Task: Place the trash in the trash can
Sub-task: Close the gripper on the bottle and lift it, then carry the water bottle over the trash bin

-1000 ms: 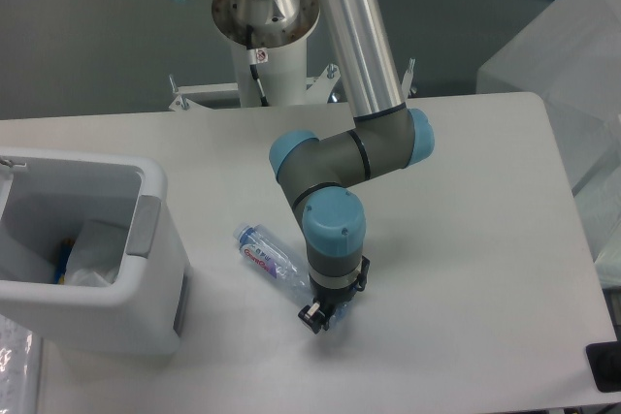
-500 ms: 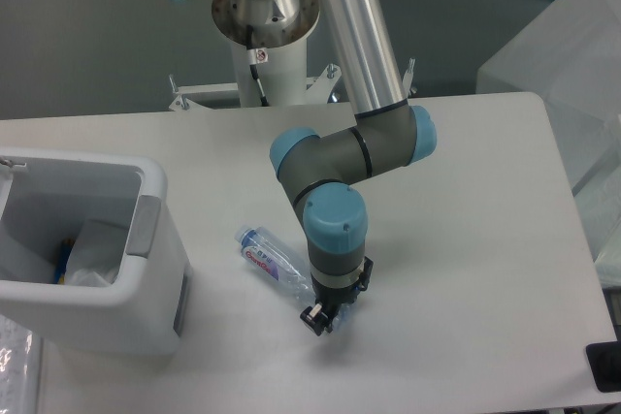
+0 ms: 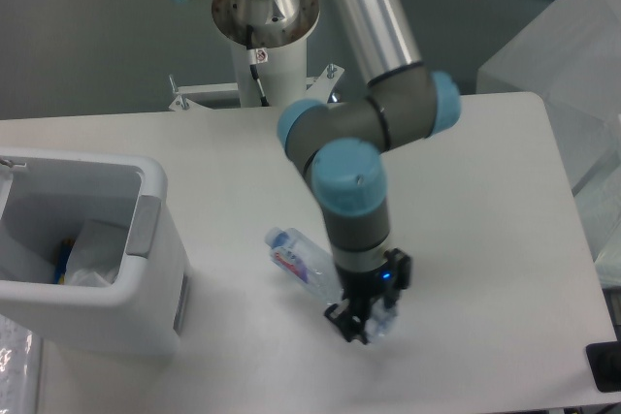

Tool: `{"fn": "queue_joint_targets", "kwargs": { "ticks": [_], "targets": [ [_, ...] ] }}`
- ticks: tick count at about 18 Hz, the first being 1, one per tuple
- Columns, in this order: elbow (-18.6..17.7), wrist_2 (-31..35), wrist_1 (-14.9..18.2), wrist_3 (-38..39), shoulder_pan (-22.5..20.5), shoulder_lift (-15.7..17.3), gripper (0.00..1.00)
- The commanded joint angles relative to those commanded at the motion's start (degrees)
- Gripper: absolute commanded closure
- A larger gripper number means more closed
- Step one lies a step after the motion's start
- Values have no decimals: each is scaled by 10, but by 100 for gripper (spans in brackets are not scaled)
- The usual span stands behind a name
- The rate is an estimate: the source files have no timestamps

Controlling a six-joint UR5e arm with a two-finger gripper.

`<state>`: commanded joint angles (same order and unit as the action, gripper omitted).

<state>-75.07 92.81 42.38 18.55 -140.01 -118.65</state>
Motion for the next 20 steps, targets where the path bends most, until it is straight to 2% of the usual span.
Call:
{"fn": "queue_joint_targets", "kwargs": {
  "ticks": [3,5,10,12,15,20],
  "targets": [
    [24,-3,-62,-39,-2,11,37],
    [32,-17,-90,-66,3,23,37],
    [54,-77,-96,-139,11,55,37],
    [58,-97,-96,-172,28,66,37],
    [59,-103,-111,-178,59,78,35],
    [66,-112,-111,-175,101,107,35]
  ]
}}
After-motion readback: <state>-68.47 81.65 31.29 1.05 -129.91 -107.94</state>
